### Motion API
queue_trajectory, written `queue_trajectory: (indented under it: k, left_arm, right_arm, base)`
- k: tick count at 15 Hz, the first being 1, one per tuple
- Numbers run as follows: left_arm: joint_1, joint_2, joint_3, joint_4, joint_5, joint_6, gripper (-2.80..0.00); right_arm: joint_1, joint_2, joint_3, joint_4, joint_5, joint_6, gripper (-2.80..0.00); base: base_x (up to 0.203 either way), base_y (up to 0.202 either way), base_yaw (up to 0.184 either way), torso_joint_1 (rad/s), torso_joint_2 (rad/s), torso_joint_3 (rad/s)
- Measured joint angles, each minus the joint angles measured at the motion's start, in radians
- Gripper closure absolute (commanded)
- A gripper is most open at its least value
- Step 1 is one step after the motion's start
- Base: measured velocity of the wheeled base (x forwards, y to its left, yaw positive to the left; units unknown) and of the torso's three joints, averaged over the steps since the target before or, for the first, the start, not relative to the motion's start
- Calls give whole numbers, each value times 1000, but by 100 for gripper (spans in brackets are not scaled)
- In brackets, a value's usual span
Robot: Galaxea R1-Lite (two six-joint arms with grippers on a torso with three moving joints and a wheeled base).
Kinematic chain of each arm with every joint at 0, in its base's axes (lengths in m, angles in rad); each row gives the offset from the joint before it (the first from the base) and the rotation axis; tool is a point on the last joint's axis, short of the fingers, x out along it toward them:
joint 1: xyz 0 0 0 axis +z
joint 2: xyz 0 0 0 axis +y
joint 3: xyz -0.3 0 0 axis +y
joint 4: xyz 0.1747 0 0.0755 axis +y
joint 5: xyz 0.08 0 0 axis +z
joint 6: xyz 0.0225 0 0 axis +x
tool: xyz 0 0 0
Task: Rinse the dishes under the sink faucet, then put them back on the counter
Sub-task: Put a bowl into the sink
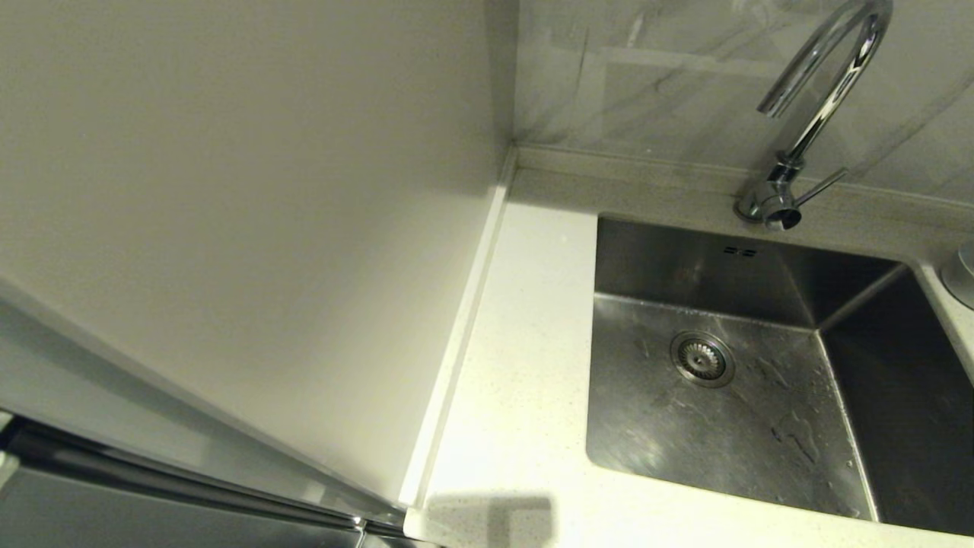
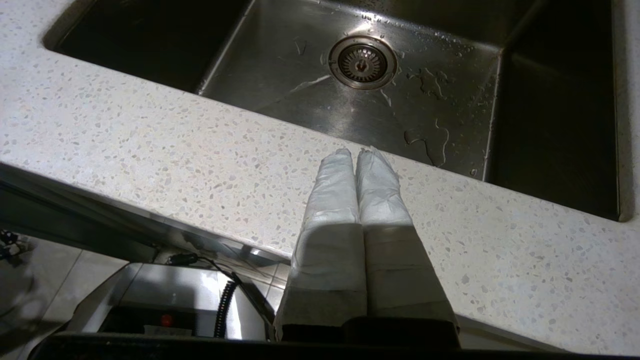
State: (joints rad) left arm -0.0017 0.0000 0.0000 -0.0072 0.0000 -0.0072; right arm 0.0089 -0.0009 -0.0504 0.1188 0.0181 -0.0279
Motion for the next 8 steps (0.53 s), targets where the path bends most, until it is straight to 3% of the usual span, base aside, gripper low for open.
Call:
queue_trajectory:
  k: [8]
  left_arm:
    - [0, 0, 0, 0, 0, 0, 0]
  right_arm:
    - [0, 0, 1, -2, -3, -1, 0]
  base:
    - [0, 0, 0, 0, 0, 0]
